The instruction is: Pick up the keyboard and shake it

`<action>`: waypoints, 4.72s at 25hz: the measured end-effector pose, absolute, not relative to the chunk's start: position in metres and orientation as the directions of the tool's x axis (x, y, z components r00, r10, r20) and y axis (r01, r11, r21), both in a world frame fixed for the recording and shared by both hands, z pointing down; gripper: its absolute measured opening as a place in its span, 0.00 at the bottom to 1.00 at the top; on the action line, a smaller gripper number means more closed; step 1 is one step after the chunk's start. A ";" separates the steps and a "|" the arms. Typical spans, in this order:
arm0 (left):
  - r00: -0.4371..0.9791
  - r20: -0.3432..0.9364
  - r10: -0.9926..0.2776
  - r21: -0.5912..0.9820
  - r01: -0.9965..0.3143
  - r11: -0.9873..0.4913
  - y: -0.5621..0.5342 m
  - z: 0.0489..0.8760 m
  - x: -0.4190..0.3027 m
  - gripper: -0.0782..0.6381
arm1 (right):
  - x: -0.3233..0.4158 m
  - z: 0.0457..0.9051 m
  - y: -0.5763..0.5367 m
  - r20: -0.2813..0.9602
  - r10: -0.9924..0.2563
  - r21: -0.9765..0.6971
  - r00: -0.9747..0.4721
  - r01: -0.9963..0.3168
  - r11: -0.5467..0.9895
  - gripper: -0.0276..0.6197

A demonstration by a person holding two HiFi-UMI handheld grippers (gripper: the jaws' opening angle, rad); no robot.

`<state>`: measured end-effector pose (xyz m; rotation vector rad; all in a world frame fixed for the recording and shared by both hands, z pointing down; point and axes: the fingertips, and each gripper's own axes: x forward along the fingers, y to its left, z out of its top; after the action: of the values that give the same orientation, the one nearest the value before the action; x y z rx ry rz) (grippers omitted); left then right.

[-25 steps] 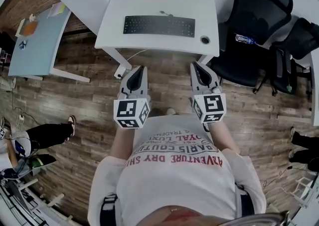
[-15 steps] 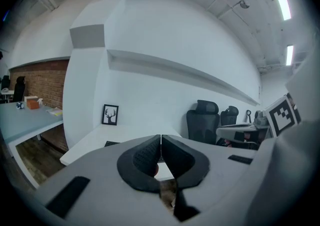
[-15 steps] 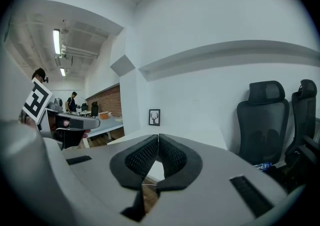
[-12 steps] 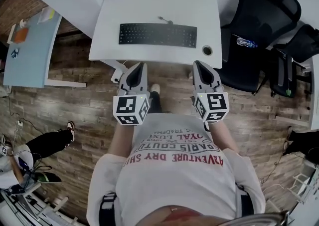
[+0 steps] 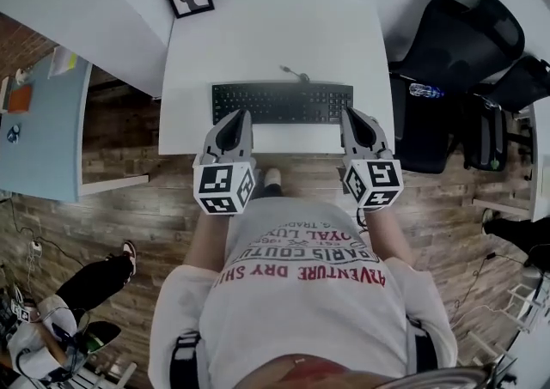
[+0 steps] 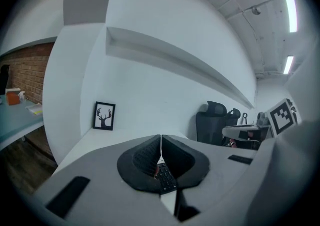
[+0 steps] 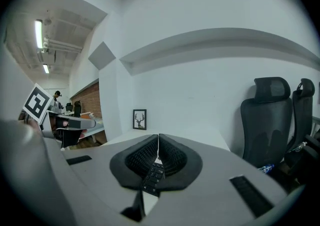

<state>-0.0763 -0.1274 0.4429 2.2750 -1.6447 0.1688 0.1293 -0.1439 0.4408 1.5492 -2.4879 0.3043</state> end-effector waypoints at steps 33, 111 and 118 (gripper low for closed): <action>0.446 0.673 -0.590 0.486 -0.868 -0.102 -0.230 0.690 -0.186 0.53 | 0.210 0.695 -0.250 0.673 -0.505 -0.459 -0.540 -0.841 0.286 0.45; 0.587 -0.193 -0.786 -0.097 -0.809 -0.580 -0.236 0.333 -0.211 0.46 | 0.154 0.330 -0.247 -0.229 -0.800 0.303 -0.554 -0.822 0.483 0.45; 0.577 -0.215 -0.788 -0.107 -0.816 -0.569 -0.228 0.328 -0.216 0.46 | 0.150 0.322 -0.242 -0.237 -0.797 0.310 -0.556 -0.820 0.480 0.45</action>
<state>-0.2157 -0.2284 0.3282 2.9599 -1.5225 -0.2399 0.1498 -0.2417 0.3225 1.5058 -2.7539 -0.6306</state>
